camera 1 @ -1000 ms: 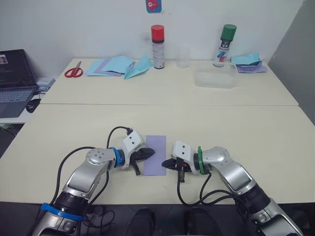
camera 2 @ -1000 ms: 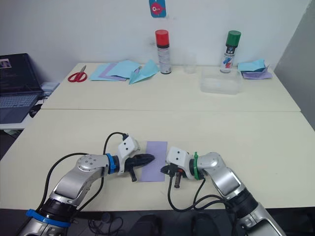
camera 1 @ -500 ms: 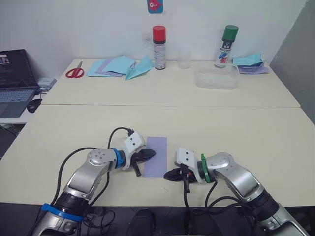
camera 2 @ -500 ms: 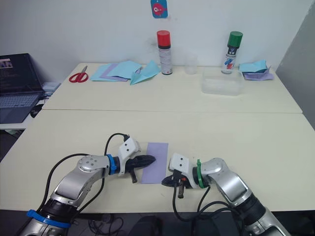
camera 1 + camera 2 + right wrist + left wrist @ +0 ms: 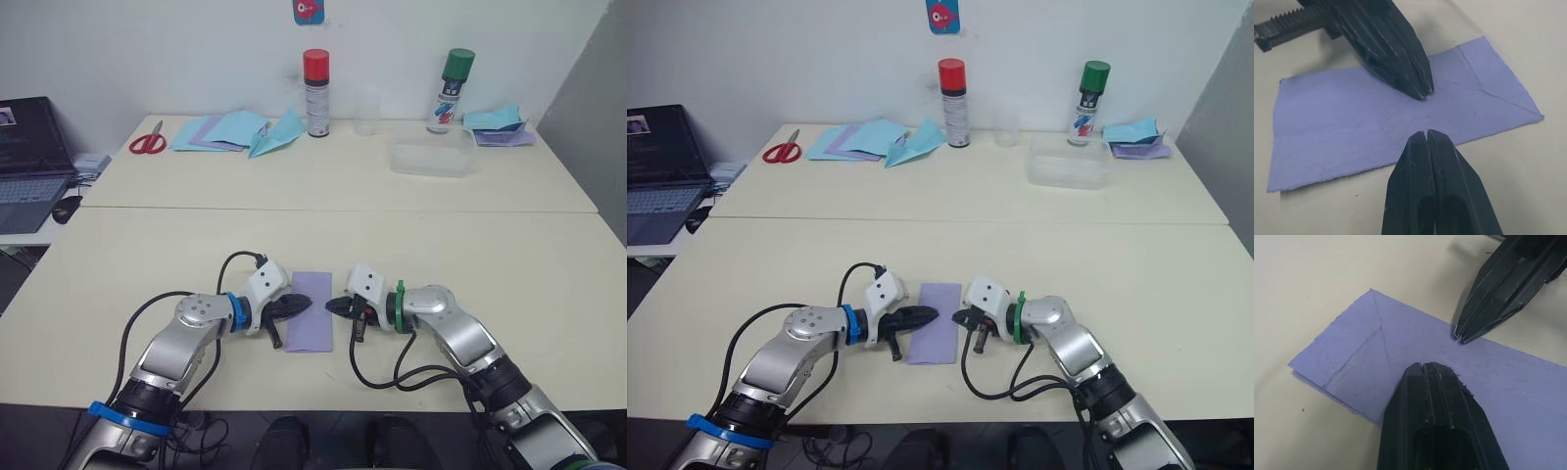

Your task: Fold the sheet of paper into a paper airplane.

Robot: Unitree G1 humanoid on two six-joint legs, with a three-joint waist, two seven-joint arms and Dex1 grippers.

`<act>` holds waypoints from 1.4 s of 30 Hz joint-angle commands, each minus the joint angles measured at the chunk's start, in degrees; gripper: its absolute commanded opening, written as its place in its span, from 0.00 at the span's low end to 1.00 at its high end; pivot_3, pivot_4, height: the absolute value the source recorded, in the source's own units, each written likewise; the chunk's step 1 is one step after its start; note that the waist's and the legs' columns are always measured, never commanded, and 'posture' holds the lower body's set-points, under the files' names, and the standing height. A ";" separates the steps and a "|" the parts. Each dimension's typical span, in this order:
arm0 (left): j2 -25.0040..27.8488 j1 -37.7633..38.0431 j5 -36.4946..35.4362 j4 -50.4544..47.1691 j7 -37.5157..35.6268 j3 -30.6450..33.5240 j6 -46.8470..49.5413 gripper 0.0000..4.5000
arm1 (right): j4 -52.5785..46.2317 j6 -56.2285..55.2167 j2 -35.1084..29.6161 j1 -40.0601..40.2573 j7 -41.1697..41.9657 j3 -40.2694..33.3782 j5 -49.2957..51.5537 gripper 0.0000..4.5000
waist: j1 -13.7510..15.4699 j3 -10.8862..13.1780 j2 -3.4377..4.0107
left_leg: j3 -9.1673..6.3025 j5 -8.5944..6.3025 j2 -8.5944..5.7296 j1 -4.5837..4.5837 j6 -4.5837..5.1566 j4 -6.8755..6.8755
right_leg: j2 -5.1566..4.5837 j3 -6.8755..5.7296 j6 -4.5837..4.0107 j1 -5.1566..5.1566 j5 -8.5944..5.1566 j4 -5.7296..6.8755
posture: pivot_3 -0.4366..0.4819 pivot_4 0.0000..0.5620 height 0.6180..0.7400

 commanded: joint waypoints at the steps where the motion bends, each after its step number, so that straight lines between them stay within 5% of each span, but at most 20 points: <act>1: -0.43 1.20 -1.15 0.64 0.05 1.69 1.17 0.00 | 0.92 0.30 -0.40 0.21 0.20 1.57 -1.57 0.01 | -0.07 0.00 0.00 | -0.01 0.00 0.03 0.01 0.00 0.00 | 0.00 0.00 -0.01 0.00 0.00 0.00 | 0.48 0.27 1.00; 6: -0.04 2.46 -8.56 -3.71 -0.09 9.51 5.09 0.00 | 1.08 0.58 -0.17 0.15 0.35 2.13 -1.90 0.01 | -0.19 0.02 -0.04 | -0.03 0.00 0.12 -0.25 0.00 -0.03 | 0.08 -0.01 0.00 0.00 0.00 0.04 | 0.48 0.27 1.00; 16: 2.34 7.05 -14.98 -8.63 -0.18 15.58 11.07 0.61 | 1.69 0.57 0.44 -0.26 0.29 2.52 -2.10 0.00 | -0.42 0.04 -0.04 | -0.03 0.00 0.18 -0.44 0.00 -0.03 | 0.13 -0.02 -0.04 -0.13 0.00 0.03 | 0.48 0.27 1.00; 19: 2.79 7.28 -14.83 -8.07 -0.23 15.55 10.99 0.61 | 1.87 0.47 0.51 -0.38 0.31 2.59 -2.19 0.00 | -0.42 0.04 -0.04 | -0.05 0.00 0.18 -0.42 0.00 -0.02 | 0.14 -0.04 -0.05 -0.13 0.00 0.04 | 0.48 0.27 1.00; 22: 3.57 7.98 -14.35 -7.03 -1.01 16.55 9.54 0.48 | 2.16 0.46 0.59 -0.63 0.32 2.48 -2.24 0.00 | -0.52 0.04 -0.04 | -0.04 0.00 0.20 -0.42 0.00 -0.04 | 0.16 -0.02 -0.06 -0.14 -0.01 0.04 | 0.48 0.27 1.00; 29: 5.25 10.19 -13.09 -6.02 -2.37 16.50 6.39 0.01 | 2.51 0.53 0.71 -0.73 0.47 2.41 -2.20 0.00 | -0.57 0.04 -0.04 | -0.04 0.00 0.28 -0.43 0.00 -0.05 | 0.19 -0.04 -0.11 -0.16 -0.03 0.04 | 0.48 0.27 1.00; 42: 2.40 8.42 -8.77 -3.26 -1.55 10.82 3.72 0.01 | 3.64 0.24 1.20 -1.24 0.53 2.38 -2.17 0.00 | -0.57 0.04 -0.04 | -0.01 0.00 0.36 -0.38 0.00 -0.04 | 0.26 -0.04 -0.18 -0.15 0.01 0.09 | 0.48 0.27 1.00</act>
